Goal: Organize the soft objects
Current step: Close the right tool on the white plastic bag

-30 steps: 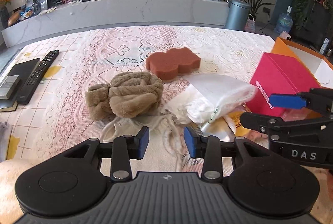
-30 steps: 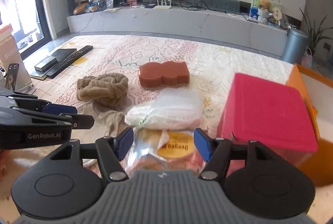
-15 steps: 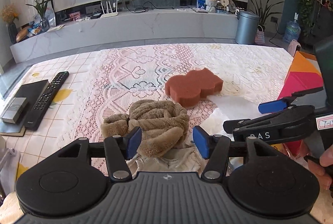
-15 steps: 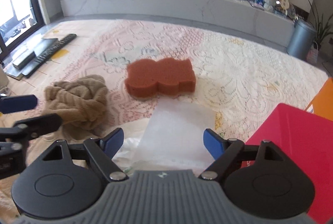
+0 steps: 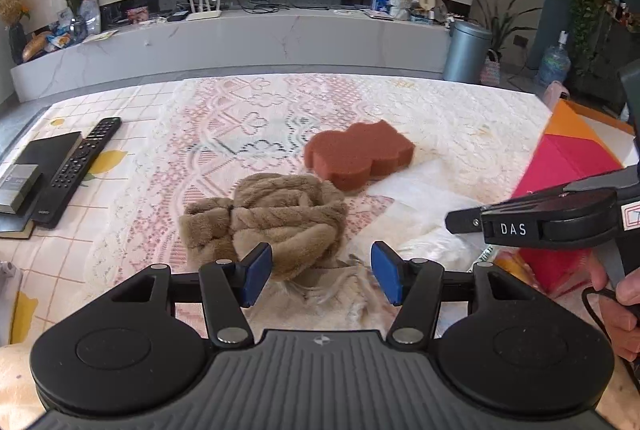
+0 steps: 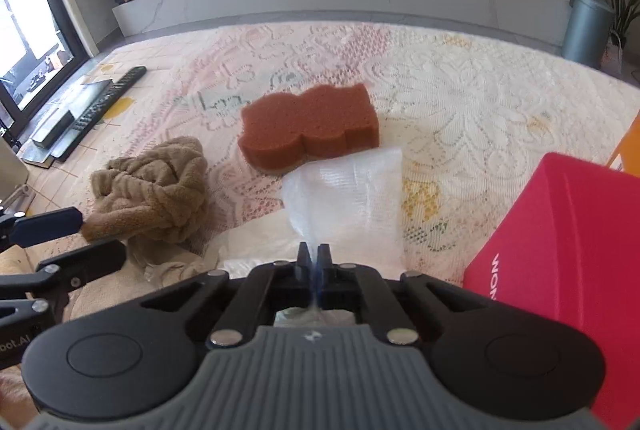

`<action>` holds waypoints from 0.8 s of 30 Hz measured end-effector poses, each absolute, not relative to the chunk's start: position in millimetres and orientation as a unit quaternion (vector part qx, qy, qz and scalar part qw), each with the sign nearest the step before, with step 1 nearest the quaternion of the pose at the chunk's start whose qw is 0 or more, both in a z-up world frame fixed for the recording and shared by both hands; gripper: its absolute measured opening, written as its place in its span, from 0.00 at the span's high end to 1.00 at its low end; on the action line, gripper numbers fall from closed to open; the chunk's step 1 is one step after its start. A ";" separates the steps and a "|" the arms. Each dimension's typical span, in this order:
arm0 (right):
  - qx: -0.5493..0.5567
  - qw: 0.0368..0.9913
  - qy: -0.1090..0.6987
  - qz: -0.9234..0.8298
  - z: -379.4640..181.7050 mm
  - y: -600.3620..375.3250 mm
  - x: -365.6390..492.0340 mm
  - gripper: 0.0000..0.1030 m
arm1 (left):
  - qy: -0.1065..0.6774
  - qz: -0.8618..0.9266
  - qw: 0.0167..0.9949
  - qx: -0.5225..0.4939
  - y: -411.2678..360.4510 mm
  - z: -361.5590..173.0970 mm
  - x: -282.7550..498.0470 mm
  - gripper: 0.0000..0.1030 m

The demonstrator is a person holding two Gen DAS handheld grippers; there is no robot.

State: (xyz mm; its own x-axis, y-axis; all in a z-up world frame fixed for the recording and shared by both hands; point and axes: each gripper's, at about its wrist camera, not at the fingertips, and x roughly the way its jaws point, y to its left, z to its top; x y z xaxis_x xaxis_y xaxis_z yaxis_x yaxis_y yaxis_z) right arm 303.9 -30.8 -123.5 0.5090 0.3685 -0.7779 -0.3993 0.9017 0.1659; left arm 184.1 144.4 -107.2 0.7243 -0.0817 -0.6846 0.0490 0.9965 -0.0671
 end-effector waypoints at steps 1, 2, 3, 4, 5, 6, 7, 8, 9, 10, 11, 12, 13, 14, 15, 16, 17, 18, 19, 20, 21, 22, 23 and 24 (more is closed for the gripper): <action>-0.016 0.871 0.438 0.224 -119.2 -32.7 299.4 1.00 | 0.371 -0.047 0.927 -0.021 141.6 -107.2 182.9 0.35; -0.016 0.873 0.432 0.225 -114.5 -35.5 293.9 1.00 | 0.374 -0.056 0.926 -0.017 138.3 -107.6 182.4 0.35; -0.016 0.876 0.426 0.226 -110.7 -37.8 288.9 1.00 | 0.376 -0.064 0.924 -0.012 135.2 -108.2 181.9 0.35; -0.014 0.877 0.424 0.226 -107.6 -40.7 283.8 1.00 | 0.379 -0.069 0.923 -0.006 131.9 -109.0 181.5 0.35; -0.009 0.876 0.425 0.228 -105.1 -43.7 279.4 1.00 | 0.382 -0.073 0.921 -0.002 129.7 -109.4 180.6 0.35; -0.002 0.874 0.428 0.232 -103.4 -46.9 274.7 1.00 | 0.388 -0.076 0.919 0.000 128.2 -109.8 179.7 0.35; 0.007 0.871 0.430 0.238 -102.1 -50.2 268.6 1.00 | 0.396 -0.075 0.915 0.000 127.9 -110.3 179.6 0.35; 0.011 0.869 0.431 0.242 -101.2 -52.2 263.2 1.00 | 0.412 -0.066 0.909 -0.003 128.5 -112.3 179.9 0.35; 0.012 0.869 0.430 0.245 -100.9 -53.4 257.7 1.00 | 0.426 -0.057 0.903 -0.009 130.3 -115.1 180.1 0.35; 0.010 0.870 0.428 0.245 -102.1 -53.7 250.7 1.00 | 0.434 -0.053 0.899 -0.017 132.3 -117.8 180.0 0.35; 0.007 0.871 0.426 0.243 -103.7 -53.6 246.3 1.00 | 0.444 -0.049 0.894 -0.024 134.1 -121.2 179.5 0.35; 0.005 0.873 0.424 0.240 -106.5 -53.3 241.9 1.00 | 0.457 -0.045 0.888 -0.027 134.1 -125.5 180.2 0.35; 0.007 0.873 0.425 0.239 -110.1 -53.4 239.2 1.00 | 0.469 -0.042 0.882 -0.022 133.0 -130.1 180.5 0.35; 0.013 0.871 0.430 0.237 -114.7 -54.4 238.0 1.00 | 0.478 -0.041 0.877 -0.012 130.2 -135.0 179.7 0.35; 0.020 0.870 0.433 0.235 -118.5 -55.4 237.7 1.00 | 0.485 -0.043 0.873 0.001 126.2 -139.8 179.8 0.34; 0.022 0.871 0.433 0.233 -120.9 -55.9 237.1 1.00 | 0.491 -0.042 0.870 0.012 122.6 -144.1 180.0 0.34; 0.022 0.873 0.429 0.232 -122.8 -55.9 236.0 1.00 | 0.495 -0.041 0.868 0.021 119.5 -147.7 180.3 0.34; 0.020 0.874 0.427 0.230 -124.6 -56.0 235.5 1.00 | 0.499 -0.041 0.865 0.027 116.8 -150.6 180.6 0.34; 0.019 0.874 0.428 0.229 -126.9 -56.4 235.2 1.00 | 0.503 -0.043 0.863 0.030 115.0 -153.5 181.4 0.34; 0.018 0.873 0.430 0.229 -129.0 -56.3 235.2 1.00 | 0.509 -0.044 0.859 0.033 113.6 -156.5 182.6 0.34; 0.016 0.872 0.432 0.229 -132.5 -56.3 234.6 1.00 | 0.517 -0.043 0.854 0.037 112.7 -159.8 183.9 0.34; 0.012 0.872 0.432 0.228 -135.1 -56.0 234.0 0.99 | 0.517 -0.039 0.854 0.042 111.6 -161.2 183.9 0.33; 0.009 0.873 0.430 0.228 -136.4 -55.9 233.2 0.97 | 0.518 -0.037 0.854 0.044 111.2 -161.3 184.1 0.33; 0.007 0.875 0.427 0.228 -137.3 -56.7 231.6 0.94 | 0.518 -0.036 0.854 0.045 111.0 -161.3 184.2 0.33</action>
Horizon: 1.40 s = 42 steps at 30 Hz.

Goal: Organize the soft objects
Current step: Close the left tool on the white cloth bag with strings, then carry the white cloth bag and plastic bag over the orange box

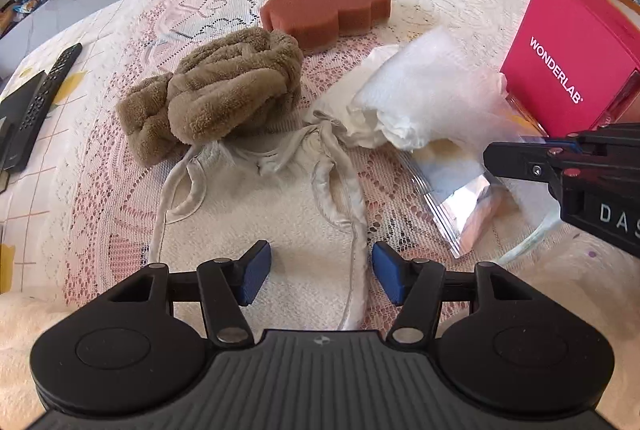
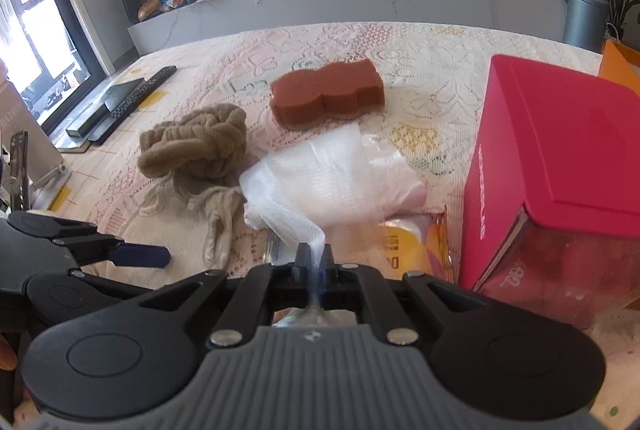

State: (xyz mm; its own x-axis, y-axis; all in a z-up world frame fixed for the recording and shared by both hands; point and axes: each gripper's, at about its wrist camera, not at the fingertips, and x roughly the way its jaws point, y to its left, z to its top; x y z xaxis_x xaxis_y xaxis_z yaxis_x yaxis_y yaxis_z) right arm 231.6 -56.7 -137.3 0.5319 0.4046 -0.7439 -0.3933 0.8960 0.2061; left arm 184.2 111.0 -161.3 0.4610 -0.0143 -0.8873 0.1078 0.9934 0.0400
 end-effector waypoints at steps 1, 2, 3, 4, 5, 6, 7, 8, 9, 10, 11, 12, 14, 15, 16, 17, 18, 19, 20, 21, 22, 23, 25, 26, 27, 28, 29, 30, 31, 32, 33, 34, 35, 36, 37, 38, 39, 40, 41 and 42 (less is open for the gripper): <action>0.004 0.878 0.421 0.228 -136.3 -57.1 230.4 0.92 | 0.518 -0.033 0.854 0.045 111.2 -161.3 184.0 0.33; 0.000 0.881 0.413 0.230 -134.8 -56.8 228.9 0.92 | 0.517 -0.031 0.854 0.044 112.0 -161.3 184.2 0.33; -0.006 0.885 0.404 0.232 -132.7 -56.2 227.4 0.86 | 0.517 -0.029 0.854 0.042 112.5 -161.0 184.1 0.33; -0.013 0.889 0.393 0.233 -130.2 -55.5 225.4 0.69 | 0.517 -0.028 0.855 0.041 113.3 -160.9 183.8 0.36; -0.019 0.894 0.383 0.232 -128.3 -55.0 223.8 0.59 | 0.516 -0.027 0.855 0.039 113.4 -160.2 183.7 0.37; -0.026 0.900 0.370 0.227 -125.8 -54.8 221.9 0.44 | 0.516 -0.026 0.855 0.037 114.0 -159.8 183.5 0.38; -0.029 0.903 0.363 0.226 -124.6 -54.5 221.4 0.40 | 0.516 -0.027 0.856 0.035 114.4 -159.8 183.0 0.41; -0.032 0.903 0.362 0.229 -124.0 -54.1 222.7 0.40 | 0.515 -0.028 0.856 0.034 113.9 -159.5 182.2 0.43; -0.035 0.902 0.364 0.230 -124.8 -52.9 224.3 0.38 | 0.514 -0.027 0.857 0.034 113.9 -159.4 181.7 0.44; -0.040 0.899 0.369 0.233 -126.3 -51.1 226.2 0.35 | 0.514 -0.026 0.857 0.032 114.0 -159.1 181.6 0.45; -0.045 0.897 0.373 0.234 -128.8 -49.2 227.7 0.34 | 0.513 -0.025 0.857 0.030 114.6 -158.9 181.4 0.47; -0.049 0.897 0.374 0.232 -131.7 -47.1 228.7 0.34 | 0.512 -0.022 0.858 0.028 115.7 -158.7 181.6 0.49; -0.055 0.897 0.377 0.225 -135.3 -44.2 230.7 0.34 | 0.510 -0.013 0.860 0.021 118.4 -158.3 181.3 0.59; -0.058 0.897 0.379 0.221 -137.0 -42.8 231.5 0.33 | 0.509 -0.008 0.861 0.017 120.0 -158.0 180.9 0.62; -0.061 0.897 0.381 0.216 -139.4 -40.8 232.0 0.33 | 0.508 -0.004 0.861 0.013 121.6 -157.7 180.6 0.66; -0.065 0.896 0.385 0.211 -141.4 -39.3 232.9 0.33 | 0.507 -0.002 0.862 0.008 123.4 -156.9 180.8 0.69; -0.070 0.895 0.392 0.202 -144.4 -37.4 234.0 0.36 | 0.507 -0.001 0.862 0.005 124.1 -156.3 180.5 0.70; -0.069 0.893 0.400 0.194 -146.9 -37.7 235.5 0.43 | 0.506 0.000 0.862 0.003 124.8 -156.0 180.5 0.72; -0.061 0.891 0.407 0.188 -149.8 -40.2 236.9 0.48 | 0.505 -0.001 0.863 0.001 125.1 -155.8 180.6 0.74; -0.052 0.893 0.407 0.187 -150.1 -43.1 237.3 0.54 | 0.504 -0.001 0.864 0.000 125.1 -155.2 180.0 0.76; -0.042 0.893 0.407 0.187 -149.1 -45.7 237.3 0.66 | 0.502 -0.001 0.865 -0.002 125.4 -154.4 178.9 0.80; -0.037 0.893 0.408 0.187 -148.0 -47.4 237.5 0.73 | 0.499 -0.001 0.867 -0.006 126.2 -153.6 178.3 0.82; -0.027 0.890 0.415 0.188 -147.7 -49.9 238.6 0.94 | 0.490 -0.002 0.871 -0.014 128.5 -151.1 176.0 0.84; -0.018 0.889 0.416 0.190 -147.5 -52.5 238.1 0.95 | 0.483 -0.003 0.875 -0.019 129.6 -148.6 173.8 0.85; -0.011 0.889 0.415 0.190 -146.6 -54.4 236.7 0.96 | 0.475 -0.005 0.879 -0.023 130.4 -145.8 171.5 0.85; -0.009 0.890 0.414 0.190 -144.9 -55.8 235.3 0.97 | 0.467 -0.008 0.884 -0.026 130.5 -142.5 168.9 0.85; -0.008 0.891 0.411 0.191 -142.0 -56.6 233.1 0.98 | 0.459 -0.011 0.888 -0.030 130.6 -139.2 166.3 0.86; -0.009 0.893 0.406 0.192 -138.1 -57.6 229.8 0.98 | 0.450 -0.012 0.893 -0.033 130.0 -135.9 162.9 0.86; -0.009 0.895 0.401 0.193 -134.0 -58.9 227.0 0.98 | 0.441 -0.014 0.897 -0.036 128.7 -132.5 159.6 0.86; -0.008 0.897 0.397 0.192 -130.1 -60.3 224.6 0.98 | 0.434 -0.015 0.900 -0.040 127.7 -129.3 156.6 0.86; -0.005 0.899 0.394 0.191 -125.6 -62.3 222.2 0.98 | 0.425 -0.017 0.904 -0.045 127.1 -125.9 153.3 0.87; 0.001 0.899 0.394 0.191 -122.2 -65.0 220.3 0.98 | 0.419 -0.020 0.906 -0.051 126.5 -122.7 150.5 0.87; 0.008 0.898 0.396 0.191 -119.9 -67.9 219.0 0.98 | 0.412 -0.023 0.909 -0.057 125.8 -119.1 147.7 0.87; 0.019 0.896 0.400 0.192 -117.4 -72.4 217.1 0.98 | 0.406 -0.026 0.912 -0.063 124.9 -115.6 144.4 0.87; 0.028 0.895 0.403 0.191 -115.8 -76.4 215.4 0.98 | 0.401 -0.028 0.913 -0.067 123.7 -112.6 141.4 0.87; 0.036 0.893 0.405 0.190 -114.9 -79.6 213.7 0.98 | 0.396 -0.030 0.915 -0.069 122.4 -109.7 138.5 0.87; 0.046 0.892 0.408 0.191 -113.6 -83.3 211.6 0.98 | 0.392 -0.029 0.916 -0.072 121.2 -107.2 136.0 0.87; 0.052 0.890 0.409 0.192 -113.1 -86.1 210.1 0.98 | 0.390 -0.030 0.917 -0.075 120.4 -105.3 134.1 0.87; 0.060 0.889 0.411 0.192 -112.5 -89.3 208.7 0.98 | 0.390 -0.032 0.917 -0.079 119.5 -103.5 132.4 0.87; 0.065 0.888 0.414 0.191 -112.1 -92.2 207.7 0.97 | 0.388 -0.035 0.917 -0.084 118.7 -101.7 130.4 0.87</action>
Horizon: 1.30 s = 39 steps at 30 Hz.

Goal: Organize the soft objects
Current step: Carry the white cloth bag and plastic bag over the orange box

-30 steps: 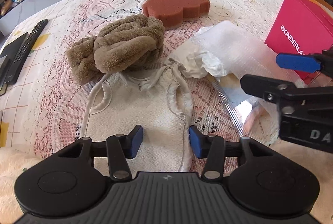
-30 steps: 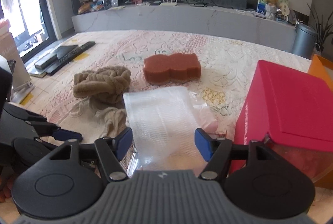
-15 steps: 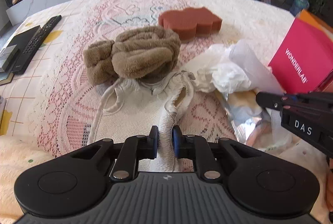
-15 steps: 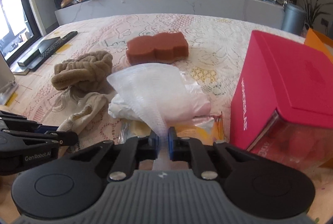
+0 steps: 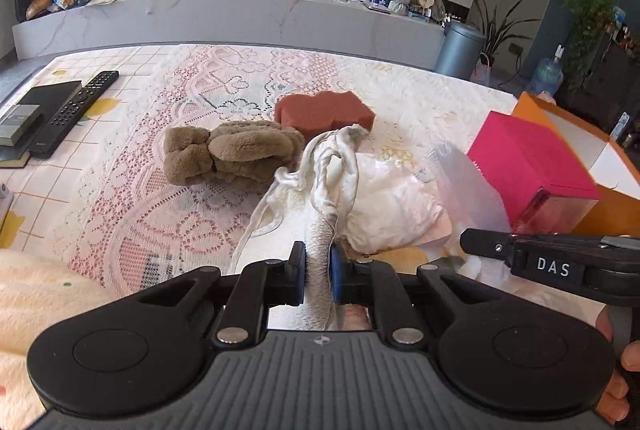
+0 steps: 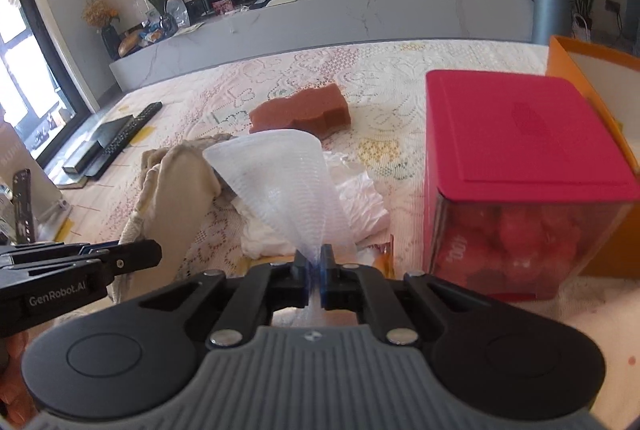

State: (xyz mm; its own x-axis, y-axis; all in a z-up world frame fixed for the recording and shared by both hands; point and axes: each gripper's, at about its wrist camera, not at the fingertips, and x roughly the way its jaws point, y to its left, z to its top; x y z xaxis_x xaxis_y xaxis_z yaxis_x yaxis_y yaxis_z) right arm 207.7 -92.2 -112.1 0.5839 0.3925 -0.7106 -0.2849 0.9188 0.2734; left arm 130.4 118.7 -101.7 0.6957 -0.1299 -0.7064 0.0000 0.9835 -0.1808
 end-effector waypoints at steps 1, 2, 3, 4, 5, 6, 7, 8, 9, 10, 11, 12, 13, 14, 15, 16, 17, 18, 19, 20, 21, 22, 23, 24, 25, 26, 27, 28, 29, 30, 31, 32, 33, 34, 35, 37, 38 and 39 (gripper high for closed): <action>0.069 0.888 0.413 0.189 -110.2 -95.1 206.6 0.97 | 0.387 -0.039 0.917 -0.088 117.5 -99.7 128.6 0.87; 0.071 0.890 0.409 0.189 -107.4 -97.3 204.6 0.97 | 0.386 -0.042 0.917 -0.089 116.5 -98.1 127.3 0.87; 0.071 0.892 0.404 0.189 -103.9 -98.7 201.9 0.98 | 0.384 -0.044 0.918 -0.090 114.1 -95.7 125.6 0.87; 0.070 0.894 0.400 0.189 -101.1 -99.9 199.8 0.98 | 0.381 -0.046 0.919 -0.090 111.9 -93.2 124.2 0.87; 0.069 0.896 0.396 0.189 -98.0 -101.5 197.2 0.99 | 0.377 -0.049 0.920 -0.092 109.2 -90.2 121.0 0.87; 0.070 0.898 0.392 0.189 -94.6 -103.3 193.9 1.00 | 0.374 -0.052 0.921 -0.095 107.1 -87.2 119.0 0.87; 0.071 0.899 0.389 0.188 -92.2 -105.7 190.8 1.00 | 0.371 -0.056 0.922 -0.097 105.1 -84.1 117.0 0.87; 0.072 0.900 0.387 0.188 -90.0 -107.5 188.3 1.00 | 0.367 -0.059 0.923 -0.100 102.2 -80.6 114.6 0.87; 0.074 0.902 0.383 0.187 -86.6 -109.9 185.1 1.00 | 0.363 -0.062 0.924 -0.102 100.0 -77.3 113.5 0.87; 0.075 0.903 0.379 0.187 -84.0 -112.1 182.2 1.00 | 0.360 -0.065 0.925 -0.102 97.4 -74.0 112.6 0.87; 0.078 0.905 0.375 0.186 -80.9 -114.8 179.1 1.00 | 0.355 -0.067 0.927 -0.102 93.7 -70.1 111.4 0.87; 0.081 0.907 0.370 0.186 -77.3 -118.6 175.7 1.00 | 0.351 -0.071 0.928 -0.100 89.8 -66.2 110.4 0.87; 0.082 0.909 0.365 0.185 -74.1 -121.8 172.9 1.00 | 0.347 -0.075 0.930 -0.099 86.1 -62.8 109.6 0.87; 0.083 0.910 0.362 0.184 -71.5 -124.5 170.8 1.00 | 0.344 -0.078 0.931 -0.098 82.3 -59.2 108.7 0.87; 0.084 0.912 0.357 0.183 -68.5 -127.6 169.0 1.00 | 0.340 -0.083 0.932 -0.098 78.4 -55.4 108.1 0.87; 0.086 0.914 0.353 0.181 -65.4 -128.9 167.9 1.00 | 0.336 -0.088 0.933 -0.098 73.9 -51.8 107.9 0.87; 0.088 0.915 0.350 0.179 -62.9 -134.0 166.5 1.00 | 0.332 -0.093 0.934 -0.097 69.5 -48.6 107.1 0.88; 0.091 0.917 0.347 0.177 -59.7 -140.0 165.0 1.00 | 0.327 -0.098 0.935 -0.095 64.8 -44.6 107.4 0.88; 0.093 0.918 0.343 0.174 -56.8 -144.8 164.1 1.00 | 0.323 -0.104 0.936 -0.094 59.7 -40.5 107.4 0.88; 0.093 0.921 0.339 0.170 -53.5 -150.9 163.1 1.00 | 0.318 -0.110 0.937 -0.093 54.3 -36.2 108.1 0.88; 0.091 0.923 0.334 0.166 -49.6 -157.2 162.1 1.00 | 0.314 -0.117 0.938 -0.092 49.0 -31.8 109.6 0.88; 0.089 0.926 0.329 0.161 -45.0 -164.7 160.6 1.00 | 0.309 -0.125 0.939 -0.091 43.3 -26.9 111.3 0.88; 0.087 0.928 0.325 0.158 -41.4 -170.0 160.3 1.00 | 0.303 -0.135 0.939 -0.088 37.0 -22.1 113.2 0.88; 0.086 0.931 0.321 0.154 -37.6 -176.0 160.6 1.00 | 0.298 -0.143 0.940 -0.085 30.8 -16.9 115.4 0.88; 0.085 0.933 0.317 0.150 -33.6 -182.6 161.5 1.00 | 0.292 -0.152 0.941 -0.082 23.8 -11.9 117.8 0.88; 0.085 0.935 0.312 0.146 -29.6 -188.9 162.4 1.00 | 0.285 -0.161 0.942 -0.078 16.2 -7.0 121.1 0.88; 0.086 0.937 0.308 0.142 -25.0 -195.5 163.5 1.00 | 0.280 -0.171 0.942 -0.078 9.5 -2.1 124.2 0.88; 0.087 0.938 0.304 0.139 -20.8 -202.5 164.6 1.00 | 0.276 -0.181 0.941 -0.078 2.9 2.3 127.7 0.88; 0.088 0.940 0.300 0.136 -16.4 -208.7 166.1 1.00 | 0.273 -0.193 0.939 -0.081 -3.5 6.4 132.8 0.88; 0.085 0.942 0.295 0.132 -11.0 -215.3 167.9 1.00 | 0.271 -0.203 0.937 -0.084 -9.9 9.3 137.9 0.88; 0.082 0.945 0.291 0.128 -7.1 -220.2 169.1 1.00 | 0.270 -0.213 0.935 -0.087 -16.0 11.9 142.5 0.88; 0.078 0.947 0.286 0.123 -2.3 -225.7 170.6 1.00 | 0.270 -0.222 0.933 -0.090 -22.4 13.7 147.0 0.88; 0.074 0.949 0.281 0.118 2.4 -232.0 172.1 1.00 | 0.270 -0.232 0.930 -0.093 -28.8 15.5 152.1 0.88; 0.071 0.951 0.278 0.113 5.8 -237.6 174.1 1.00 | 0.270 -0.240 0.928 -0.096 -34.9 17.2 157.2 0.88; 0.068 0.953 0.276 0.108 8.6 -242.7 176.0 1.00 | 0.270 -0.247 0.925 -0.098 -42.3 19.0 160.4 0.88; 0.061 0.956 0.271 0.096 14.1 -258.2 181.5 1.00 | 0.271 -0.262 0.921 -0.099 -56.0 20.4 170.3 0.88; 0.056 0.957 0.270 0.088 16.2 -264.5 184.4 1.00 | 0.273 -0.270 0.918 -0.100 -62.6 20.5 175.2 0.88; 0.052 0.958 0.269 0.081 18.2 -271.3 187.6 1.00 | 0.275 -0.278 0.915 -0.101 -69.3 20.1 180.3 0.88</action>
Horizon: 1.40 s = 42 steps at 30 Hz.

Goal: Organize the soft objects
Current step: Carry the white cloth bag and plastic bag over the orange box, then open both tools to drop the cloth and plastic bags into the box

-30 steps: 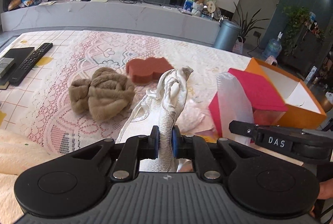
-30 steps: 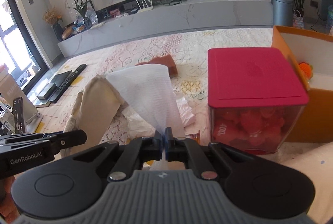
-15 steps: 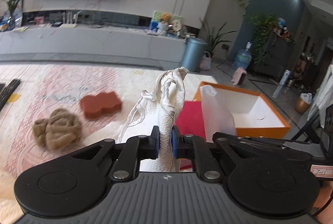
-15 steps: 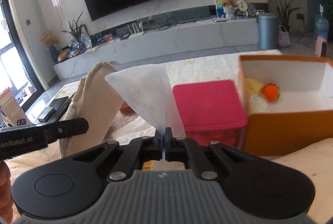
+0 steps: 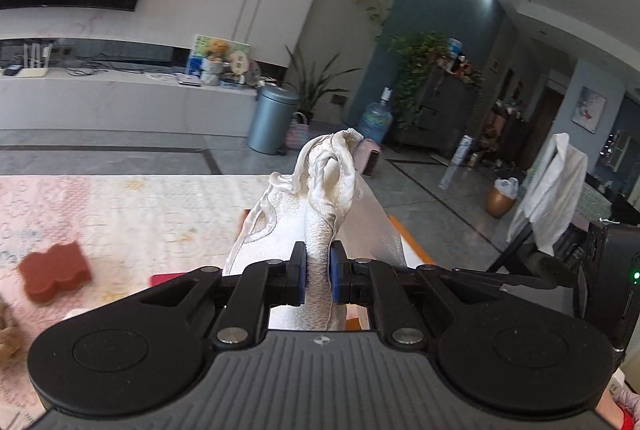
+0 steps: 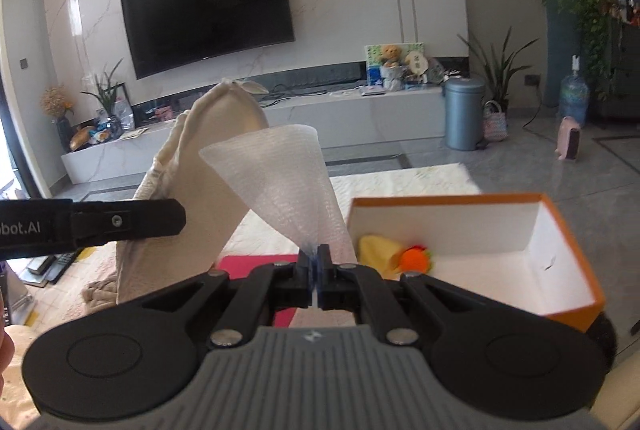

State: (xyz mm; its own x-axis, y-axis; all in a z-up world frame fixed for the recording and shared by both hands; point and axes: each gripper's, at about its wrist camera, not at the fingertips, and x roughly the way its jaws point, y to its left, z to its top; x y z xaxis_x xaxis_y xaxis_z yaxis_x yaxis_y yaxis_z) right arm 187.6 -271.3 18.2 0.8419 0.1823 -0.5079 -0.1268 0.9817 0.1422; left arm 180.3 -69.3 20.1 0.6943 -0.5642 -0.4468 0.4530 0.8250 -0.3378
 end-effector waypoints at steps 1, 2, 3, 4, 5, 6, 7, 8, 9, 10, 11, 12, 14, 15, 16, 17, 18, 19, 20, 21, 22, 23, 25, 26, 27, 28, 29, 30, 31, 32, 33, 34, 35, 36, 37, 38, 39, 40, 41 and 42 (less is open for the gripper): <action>0.048 0.959 0.269 0.074 19.0 -277.3 190.6 1.00 | 0.278 -0.287 0.911 -0.103 -76.9 19.6 185.3 0.88; 0.044 0.959 0.271 0.068 19.4 -283.0 193.2 1.00 | 0.282 -0.294 0.908 -0.104 -83.9 18.4 190.3 0.88; 0.042 0.959 0.273 0.062 19.2 -288.7 196.2 1.00 | 0.286 -0.301 0.904 -0.104 -92.5 18.0 192.8 0.88; 0.040 0.958 0.278 0.056 17.6 -295.3 200.4 1.00 | 0.290 -0.308 0.900 -0.105 -100.1 16.6 197.6 0.88; 0.038 0.957 0.282 0.051 16.2 -300.3 203.7 1.00 | 0.295 -0.314 0.896 -0.106 -106.9 14.1 202.7 0.88; 0.035 0.956 0.287 0.045 14.0 -306.7 208.6 1.00 | 0.301 -0.320 0.892 -0.107 -113.3 11.4 207.8 0.88; 0.032 0.955 0.292 0.040 11.9 -311.4 212.1 1.00 | 0.307 -0.325 0.888 -0.109 -120.0 9.1 212.9 0.88; 0.028 0.954 0.297 0.035 9.2 -316.8 216.1 1.00 | 0.314 -0.331 0.883 -0.112 -127.0 6.9 217.9 0.88; 0.024 0.952 0.303 0.029 5.6 -321.8 221.3 1.00 | 0.320 -0.335 0.878 -0.116 -133.3 4.1 223.5 0.88; 0.022 0.950 0.310 0.023 2.4 -326.9 226.1 1.00 | 0.327 -0.340 0.874 -0.120 -138.9 1.1 229.4 0.88; 0.021 0.948 0.317 0.018 -0.8 -332.2 230.2 1.00 | 0.333 -0.345 0.869 -0.124 -144.1 -2.4 235.1 0.88; 0.023 0.946 0.324 0.013 -4.5 -339.0 234.9 1.00 | 0.340 -0.348 0.864 -0.127 -149.2 -6.3 240.4 0.88; 0.027 0.940 0.341 0.004 -12.1 -350.0 243.9 1.00 | 0.353 -0.355 0.856 -0.131 -159.2 -15.5 251.1 0.88; 0.029 0.935 0.353 -0.003 -15.4 -355.9 249.1 1.00 | 0.359 -0.358 0.852 -0.133 -163.5 -20.6 255.9 0.88; 0.029 0.932 0.362 -0.009 -19.3 -361.0 255.3 1.00 | 0.367 -0.361 0.847 -0.135 -168.2 -25.3 260.3 0.88; 0.028 0.929 0.368 -0.014 -23.7 -365.1 259.4 1.00 | 0.374 -0.363 0.842 -0.139 -171.7 -29.3 263.7 0.88; 0.025 0.926 0.377 -0.019 -28.2 -367.8 263.3 1.00 | 0.382 -0.365 0.837 -0.144 -173.4 -34.7 268.4 0.88; 0.022 0.923 0.384 -0.024 -33.1 -370.6 267.0 1.00 | 0.390 -0.365 0.833 -0.147 -176.2 -40.4 273.0 0.88; 0.019 0.920 0.391 -0.026 -38.3 -373.2 269.9 1.00 | 0.396 -0.364 0.830 -0.147 -179.5 -45.3 276.8 0.88; 0.015 0.917 0.397 -0.028 -42.8 -374.8 273.0 1.00 | 0.402 -0.364 0.827 -0.149 -182.3 -49.8 280.1 0.88; 0.010 0.914 0.404 -0.031 -47.8 -376.2 275.1 1.00 | 0.408 -0.366 0.822 -0.153 -184.3 -54.8 282.1 0.88; 0.005 0.911 0.411 -0.033 -52.4 -377.8 278.2 1.00 | 0.416 -0.366 0.818 -0.156 -187.8 -60.5 284.7 0.88; -0.001 0.903 0.428 -0.035 -61.7 -380.3 284.1 1.00 | 0.432 -0.361 0.812 -0.154 -190.4 -70.3 291.1 0.88; -0.003 0.899 0.437 -0.036 -66.9 -381.4 286.3 1.00 | 0.439 -0.357 0.810 -0.153 -193.2 -74.0 294.4 0.88; -0.006 0.894 0.446 -0.036 -72.3 -383.3 288.8 1.00 | 0.445 -0.353 0.809 -0.153 -193.1 -78.0 295.8 0.88; -0.008 0.890 0.453 -0.037 -76.2 -383.8 290.4 1.00 | 0.448 -0.350 0.808 -0.152 -194.5 -80.8 296.2 0.88; -0.009 0.888 0.459 -0.037 -80.2 -384.5 291.1 1.00 | 0.451 -0.349 0.808 -0.151 -194.0 -82.7 297.0 0.88; -0.011 0.885 0.464 -0.036 -83.8 -385.1 291.5 1.00 | 0.454 -0.347 0.807 -0.150 -193.0 -83.8 297.6 0.88; -0.011 0.884 0.465 -0.035 -86.5 -385.7 291.2 1.00 | 0.456 -0.345 0.807 -0.148 -195.1 -85.3 297.7 0.88; -0.012 0.884 0.466 -0.035 -87.8 -386.2 292.4 1.00 | 0.458 -0.343 0.807 -0.148 -195.7 -86.2 298.2 0.87; -0.013 0.883 0.468 -0.034 -88.7 -386.5 294.1 0.99 | 0.460 -0.340 0.808 -0.146 -196.8 -86.9 298.8 0.86; -0.015 0.882 0.470 -0.034 -89.8 -385.7 295.1 0.97 | 0.461 -0.337 0.808 -0.143 -199.5 -87.3 299.0 0.84; -0.017 0.881 0.471 -0.034 -89.9 -385.3 295.8 0.96 | 0.464 -0.334 0.808 -0.142 -199.2 -87.1 298.6 0.81; -0.022 0.881 0.471 -0.034 -90.4 -383.9 295.3 0.96 | 0.465 -0.331 0.809 -0.141 -198.8 -86.1 297.5 0.78; -0.026 0.881 0.470 -0.033 -90.5 -383.0 295.4 0.95 | 0.465 -0.327 0.811 -0.140 -198.6 -85.1 296.7 0.76; -0.029 0.882 0.469 -0.031 -89.5 -382.1 294.6 0.95 | 0.463 -0.326 0.812 -0.141 -198.7 -84.2 296.3 0.75; -0.031 0.883 0.467 -0.029 -89.0 -380.5 293.3 0.92 | 0.463 -0.325 0.812 -0.141 -197.4 -83.6 296.1 0.74; -0.033 0.884 0.465 -0.028 -87.3 -379.6 292.7 0.86 | 0.465 -0.323 0.812 -0.142 -197.2 -82.1 296.3 0.70; -0.034 0.885 0.463 -0.028 -85.9 -379.1 291.5 0.80 | 0.464 -0.321 0.813 -0.144 -195.9 -82.0 296.6 0.60; -0.036 0.887 0.460 -0.029 -84.5 -378.3 290.1 0.67 | 0.460 -0.316 0.817 -0.146 -194.1 -80.4 295.7 0.50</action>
State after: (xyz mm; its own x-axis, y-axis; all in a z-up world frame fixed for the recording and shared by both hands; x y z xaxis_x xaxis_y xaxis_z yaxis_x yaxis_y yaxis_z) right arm 290.1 -378.3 -84.5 0.5748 -0.0838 -0.8140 0.0180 0.9958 -0.0897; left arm 295.7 -194.1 -80.4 0.3759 -0.6509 -0.6596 0.3826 0.7573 -0.5293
